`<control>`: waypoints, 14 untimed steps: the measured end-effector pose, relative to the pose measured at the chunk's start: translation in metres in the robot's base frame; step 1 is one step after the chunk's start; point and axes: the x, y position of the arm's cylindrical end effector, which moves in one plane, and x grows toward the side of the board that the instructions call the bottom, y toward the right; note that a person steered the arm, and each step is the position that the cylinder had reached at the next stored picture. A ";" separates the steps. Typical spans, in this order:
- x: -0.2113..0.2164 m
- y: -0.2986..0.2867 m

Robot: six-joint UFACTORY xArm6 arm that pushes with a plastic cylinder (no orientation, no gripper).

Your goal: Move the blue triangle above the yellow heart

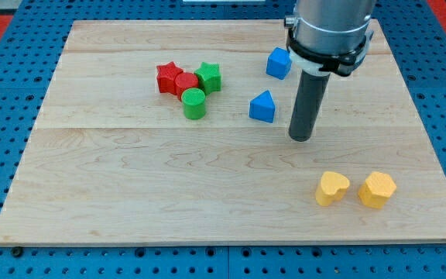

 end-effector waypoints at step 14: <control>-0.005 0.026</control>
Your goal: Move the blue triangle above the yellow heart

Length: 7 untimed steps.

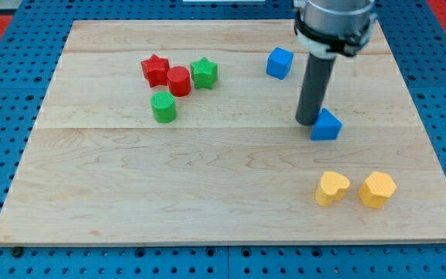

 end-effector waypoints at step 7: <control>0.042 -0.028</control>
